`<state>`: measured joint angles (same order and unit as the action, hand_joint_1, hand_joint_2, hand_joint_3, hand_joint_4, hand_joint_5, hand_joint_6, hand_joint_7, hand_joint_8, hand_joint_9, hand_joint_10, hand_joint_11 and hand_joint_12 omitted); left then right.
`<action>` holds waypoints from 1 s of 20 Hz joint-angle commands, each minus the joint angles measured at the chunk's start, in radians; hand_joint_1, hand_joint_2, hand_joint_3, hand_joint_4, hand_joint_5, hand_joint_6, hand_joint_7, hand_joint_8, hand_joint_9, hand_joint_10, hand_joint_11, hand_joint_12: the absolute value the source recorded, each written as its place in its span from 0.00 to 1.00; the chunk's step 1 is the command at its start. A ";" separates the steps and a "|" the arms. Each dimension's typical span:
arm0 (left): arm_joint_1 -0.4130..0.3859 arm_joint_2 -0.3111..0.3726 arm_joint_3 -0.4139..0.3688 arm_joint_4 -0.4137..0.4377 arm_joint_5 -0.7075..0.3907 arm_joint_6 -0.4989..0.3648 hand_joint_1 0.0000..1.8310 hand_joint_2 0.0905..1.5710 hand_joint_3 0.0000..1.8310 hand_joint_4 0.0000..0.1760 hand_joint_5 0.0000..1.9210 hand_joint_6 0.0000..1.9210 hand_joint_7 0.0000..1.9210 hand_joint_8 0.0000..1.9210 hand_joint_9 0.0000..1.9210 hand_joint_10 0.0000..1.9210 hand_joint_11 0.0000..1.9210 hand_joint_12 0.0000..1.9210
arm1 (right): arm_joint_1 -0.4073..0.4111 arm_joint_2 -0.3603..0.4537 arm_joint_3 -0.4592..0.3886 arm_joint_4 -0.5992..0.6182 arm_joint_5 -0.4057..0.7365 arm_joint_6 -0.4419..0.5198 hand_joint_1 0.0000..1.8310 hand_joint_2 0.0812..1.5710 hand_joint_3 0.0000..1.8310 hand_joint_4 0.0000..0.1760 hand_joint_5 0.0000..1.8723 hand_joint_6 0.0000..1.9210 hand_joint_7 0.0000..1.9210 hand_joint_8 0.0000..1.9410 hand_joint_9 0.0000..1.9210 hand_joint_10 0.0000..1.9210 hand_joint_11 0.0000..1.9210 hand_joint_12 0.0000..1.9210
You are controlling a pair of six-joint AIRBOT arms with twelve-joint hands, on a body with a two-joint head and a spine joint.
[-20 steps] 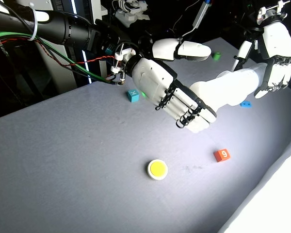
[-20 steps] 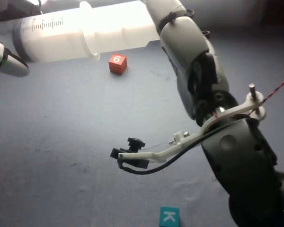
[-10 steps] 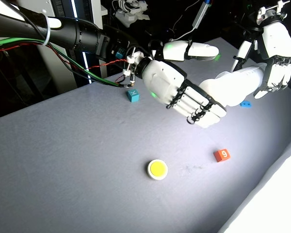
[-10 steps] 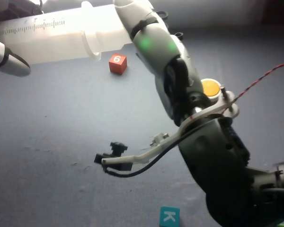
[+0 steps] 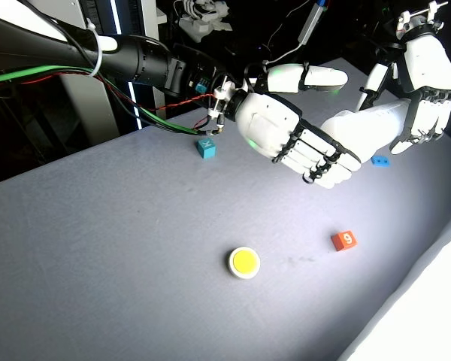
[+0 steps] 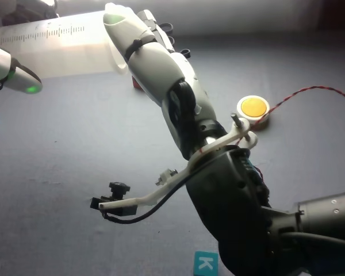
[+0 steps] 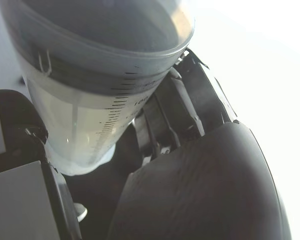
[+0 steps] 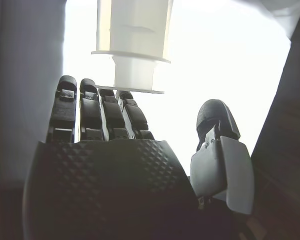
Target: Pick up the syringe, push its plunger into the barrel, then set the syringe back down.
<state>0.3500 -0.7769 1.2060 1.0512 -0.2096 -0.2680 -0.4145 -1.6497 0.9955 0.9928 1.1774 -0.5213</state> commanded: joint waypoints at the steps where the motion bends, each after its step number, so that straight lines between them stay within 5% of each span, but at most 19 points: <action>1: -0.025 -0.021 -0.018 -0.068 -0.169 -0.047 0.67 0.69 0.00 0.01 0.49 0.53 0.55 0.50 0.50 0.31 0.28 0.60 | 0.016 -0.031 -0.007 -0.181 -0.093 0.003 0.00 0.70 0.00 0.00 0.00 0.00 0.00 0.00 0.00 0.00 0.00 0.00; 8: -0.025 -0.022 -0.018 -0.068 -0.169 -0.047 0.67 0.69 0.00 0.00 0.48 0.54 0.54 0.50 0.51 0.29 0.28 0.59 | 0.011 -0.034 -0.008 -0.217 -0.049 0.003 0.00 0.70 0.00 0.00 0.00 0.00 0.00 0.00 0.00 0.00 0.00 0.00; 20: -0.025 -0.020 -0.021 -0.062 -0.169 -0.047 0.67 0.69 0.00 0.00 0.48 0.53 0.55 0.49 0.51 0.30 0.28 0.60 | -0.004 0.251 -0.202 -0.219 0.033 0.038 0.00 0.70 0.00 0.00 0.00 0.00 0.00 0.00 0.00 0.00 0.00 0.00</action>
<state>0.3412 -0.7895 1.1954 1.0241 -0.2852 -0.3058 -0.4221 -1.3933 0.7990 0.8974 1.1725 -0.4950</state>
